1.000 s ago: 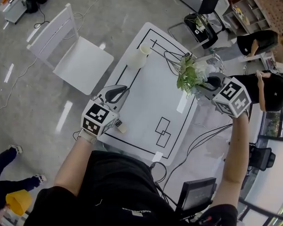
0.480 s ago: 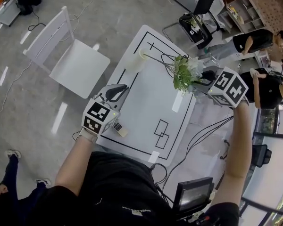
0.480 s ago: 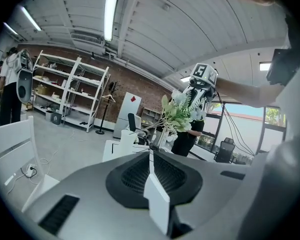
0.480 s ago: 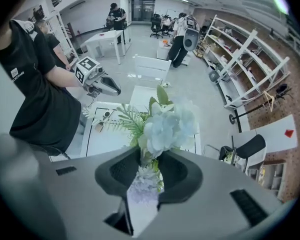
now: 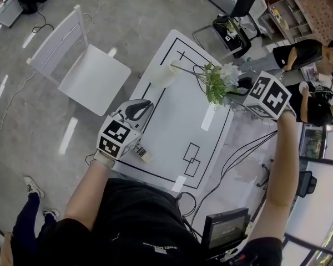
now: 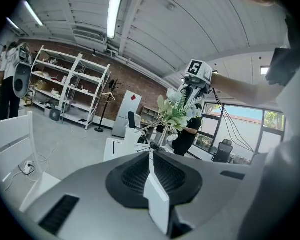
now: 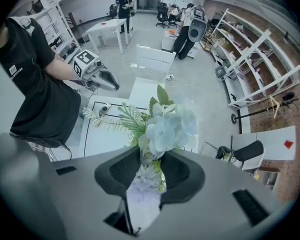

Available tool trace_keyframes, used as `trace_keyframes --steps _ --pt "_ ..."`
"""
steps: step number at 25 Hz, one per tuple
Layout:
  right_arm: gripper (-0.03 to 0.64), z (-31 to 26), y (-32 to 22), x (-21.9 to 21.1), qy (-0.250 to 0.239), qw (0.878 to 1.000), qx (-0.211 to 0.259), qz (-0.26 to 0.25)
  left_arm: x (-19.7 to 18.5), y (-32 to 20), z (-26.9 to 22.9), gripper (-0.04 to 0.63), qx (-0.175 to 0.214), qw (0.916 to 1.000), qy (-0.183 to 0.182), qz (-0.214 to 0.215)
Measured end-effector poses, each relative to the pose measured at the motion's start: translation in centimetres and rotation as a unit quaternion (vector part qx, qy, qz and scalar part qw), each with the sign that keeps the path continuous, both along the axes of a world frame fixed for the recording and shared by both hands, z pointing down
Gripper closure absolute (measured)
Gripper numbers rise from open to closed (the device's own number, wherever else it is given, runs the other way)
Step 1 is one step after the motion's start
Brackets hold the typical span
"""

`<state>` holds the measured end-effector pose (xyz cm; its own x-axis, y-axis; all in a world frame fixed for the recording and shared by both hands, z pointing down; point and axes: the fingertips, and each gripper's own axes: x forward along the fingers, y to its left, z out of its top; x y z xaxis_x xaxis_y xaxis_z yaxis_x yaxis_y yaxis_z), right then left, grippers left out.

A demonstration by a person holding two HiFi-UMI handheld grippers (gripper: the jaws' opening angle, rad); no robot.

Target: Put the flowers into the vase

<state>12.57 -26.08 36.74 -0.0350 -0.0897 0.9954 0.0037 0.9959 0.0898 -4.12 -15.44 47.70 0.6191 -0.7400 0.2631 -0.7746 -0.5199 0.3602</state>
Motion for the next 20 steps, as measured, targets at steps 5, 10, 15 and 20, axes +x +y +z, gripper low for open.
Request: trace_keyframes --steps 5,10,15,20 --pt "0.502 -0.2 -0.8 -0.5 0.054 0.997 0.033 -0.041 0.1 -0.4 0.3 0.591 -0.003 1.0 0.002 0.007" --pt "0.499 -0.8 -1.4 -1.4 0.098 0.987 0.071 -0.105 0.2 -0.6 0.6 0.591 -0.004 0.9999 0.006 0.007" --pt "0.499 -0.9 -1.8 -2.5 0.135 0.968 0.108 -0.182 0.2 -0.5 0.7 0.591 -0.006 0.9999 0.009 0.008" --pt "0.499 -0.4 -1.9 -3.3 0.16 0.946 0.148 -0.241 0.4 -0.2 0.9 0.591 -0.008 0.9999 0.01 0.008"
